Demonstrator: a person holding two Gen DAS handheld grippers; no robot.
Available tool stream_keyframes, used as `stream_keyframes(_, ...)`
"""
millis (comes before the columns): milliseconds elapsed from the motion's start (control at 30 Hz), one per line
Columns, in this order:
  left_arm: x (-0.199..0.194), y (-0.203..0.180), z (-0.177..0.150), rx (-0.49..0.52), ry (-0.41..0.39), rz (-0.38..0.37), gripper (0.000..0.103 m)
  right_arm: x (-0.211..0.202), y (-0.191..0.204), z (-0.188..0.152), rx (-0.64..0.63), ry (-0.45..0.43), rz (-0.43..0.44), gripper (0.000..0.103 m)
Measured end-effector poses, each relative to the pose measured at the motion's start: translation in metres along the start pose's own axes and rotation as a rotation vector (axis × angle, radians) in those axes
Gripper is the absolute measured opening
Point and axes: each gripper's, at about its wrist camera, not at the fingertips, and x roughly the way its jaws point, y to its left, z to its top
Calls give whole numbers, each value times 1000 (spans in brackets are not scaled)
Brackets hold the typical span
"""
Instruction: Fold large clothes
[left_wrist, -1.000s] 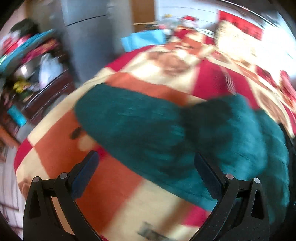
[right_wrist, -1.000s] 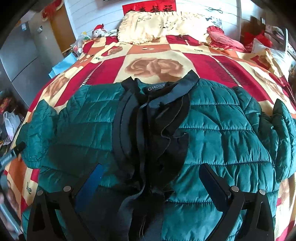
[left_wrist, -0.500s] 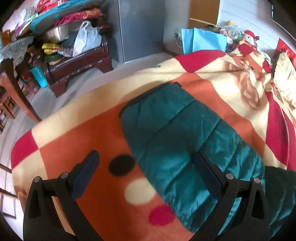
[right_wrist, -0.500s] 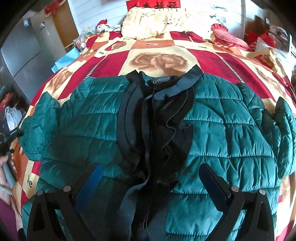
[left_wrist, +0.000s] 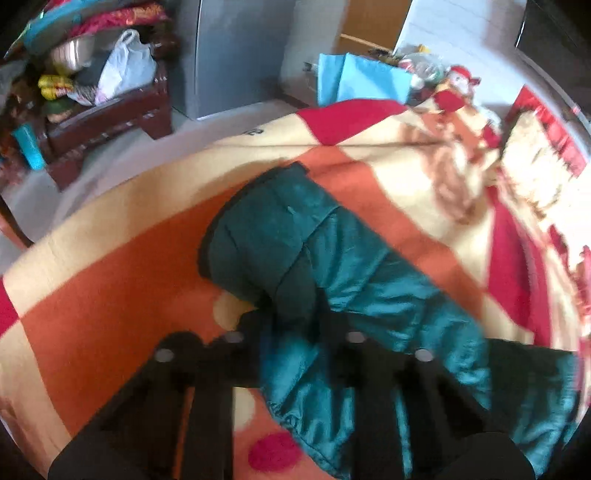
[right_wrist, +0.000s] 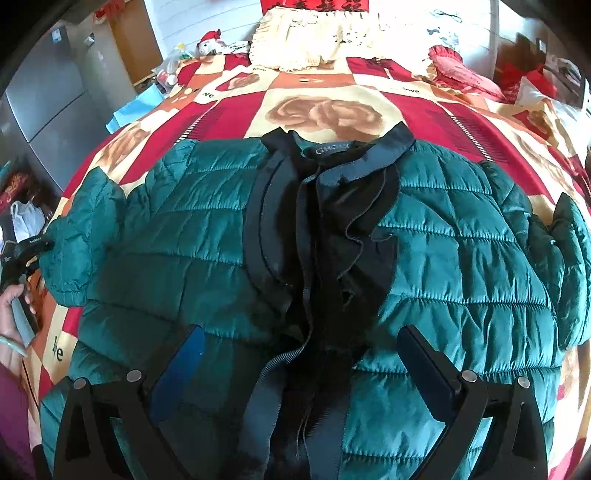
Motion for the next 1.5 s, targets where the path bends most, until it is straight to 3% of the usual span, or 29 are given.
stream_keyframes(200, -66, -20, -14, 73, -59, -170, 14, -9, -6, -1, 16, -18, 4, 103)
stream_keyframes(467, -157, -80, -59, 209, -97, -363, 14, -28, -21, -4, 56, -48, -2, 103)
stream_keyframes(700, -199, -152, -114, 346, -49, -462, 14, -46, -42, -9, 78, -76, -18, 103)
stream_keyframes(1067, -212, -259, -199, 518, 63, -576, 14, -58, -99, -20, 165, -87, -70, 103)
stream_keyframes(1333, -183, -305, -255, 598, 180, -574, 13, -53, -129, -28, 212, -73, -81, 103)
stream_keyframes(1500, -152, -320, -284, 634, 281, -529, 14, -52, -150, -33, 265, -65, -97, 103)
